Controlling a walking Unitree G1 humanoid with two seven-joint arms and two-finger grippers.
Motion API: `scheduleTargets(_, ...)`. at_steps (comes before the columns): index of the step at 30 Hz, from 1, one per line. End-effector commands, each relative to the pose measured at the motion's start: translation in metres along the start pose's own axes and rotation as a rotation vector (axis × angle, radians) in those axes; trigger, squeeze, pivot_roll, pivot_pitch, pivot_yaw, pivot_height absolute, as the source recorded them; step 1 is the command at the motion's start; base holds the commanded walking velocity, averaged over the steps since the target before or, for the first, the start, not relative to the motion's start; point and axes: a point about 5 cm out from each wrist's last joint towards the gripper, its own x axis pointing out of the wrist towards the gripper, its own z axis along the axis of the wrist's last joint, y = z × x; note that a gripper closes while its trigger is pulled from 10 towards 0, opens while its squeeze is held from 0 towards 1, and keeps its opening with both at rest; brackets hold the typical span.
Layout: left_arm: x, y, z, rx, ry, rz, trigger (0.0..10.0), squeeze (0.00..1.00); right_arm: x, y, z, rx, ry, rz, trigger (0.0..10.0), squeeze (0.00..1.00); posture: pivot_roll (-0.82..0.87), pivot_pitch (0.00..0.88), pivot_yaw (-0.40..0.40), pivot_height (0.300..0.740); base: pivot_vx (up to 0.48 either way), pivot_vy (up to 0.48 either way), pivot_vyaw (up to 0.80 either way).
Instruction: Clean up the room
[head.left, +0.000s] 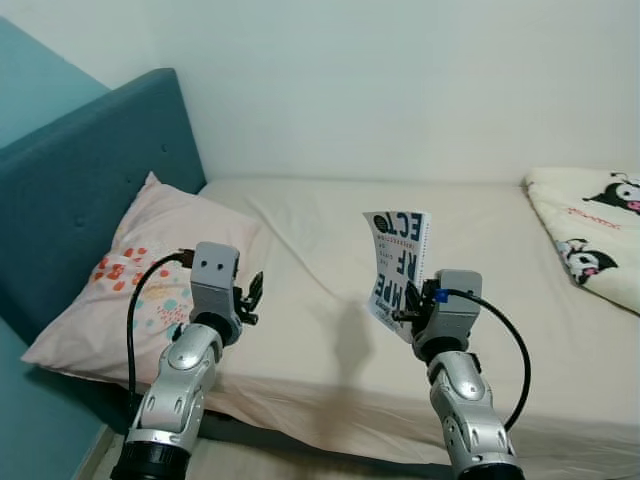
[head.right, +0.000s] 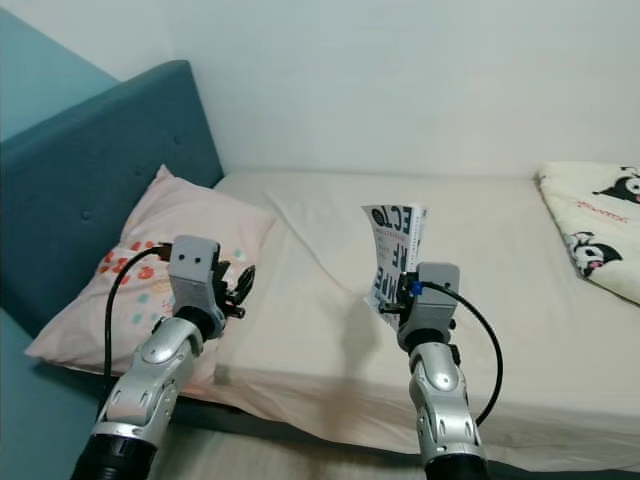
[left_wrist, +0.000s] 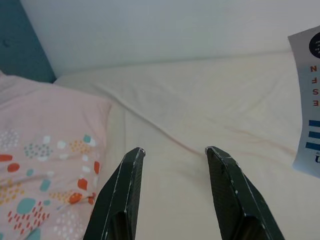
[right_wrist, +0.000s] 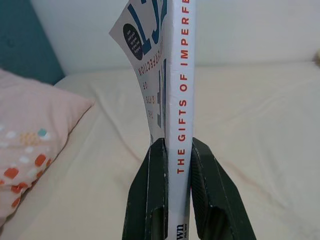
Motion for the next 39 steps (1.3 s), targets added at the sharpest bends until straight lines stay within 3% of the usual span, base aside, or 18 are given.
scheduleTargets(1, 0.002, 0.001, 0.0, -0.019, -0.005, 0.012, 10.0, 0.0, 0.0, 0.004, 0.002, -0.034, -0.001, 0.037, 10.0, 0.0, 0.02, 0.0, 0.015, 0.74, 0.0, 0.0, 0.0)
scheduleTargets(6, 0.002, 0.0, 0.0, -0.026, -0.008, 0.01, 10.0, 0.0, 0.0, 0.003, 0.002, -0.046, -0.001, 0.042, 10.0, 0.0, 0.02, 0.0, 0.015, 0.74, 0.0, 0.0, 0.0)
scheduleTargets(12, 0.002, -0.001, 0.001, -0.046, -0.016, 0.019, 10.0, 0.0, -0.001, 0.003, 0.002, -0.071, 0.003, 0.064, 10.0, 0.0, 0.01, 0.0, 0.01, 0.74, 0.293, 0.0, 0.8)
scheduleTargets(15, 0.001, -0.001, 0.001, -0.057, -0.017, 0.033, 10.0, 0.0, -0.002, 0.007, -0.002, -0.023, 0.034, 0.103, 10.0, 0.0, 0.01, 0.0, 0.009, 0.74, 0.33, 0.0, 0.0)
scheduleTargets(19, -0.001, 0.002, 0.0, -0.062, -0.016, 0.052, 10.0, 0.0, -0.006, 0.017, -0.007, -0.095, 0.058, 0.183, 10.0, 0.0, 0.01, 0.0, -0.003, 0.74, 0.327, 0.0, 0.0)
scheduleTargets(39, -0.007, 0.011, -0.003, -0.059, -0.014, 0.094, 10.0, 0.0, -0.004, 0.018, -0.004, -0.103, 0.054, 0.194, 10.0, 0.0, 0.02, 0.0, -0.019, 0.74, 0.256, 0.0, 0.0)
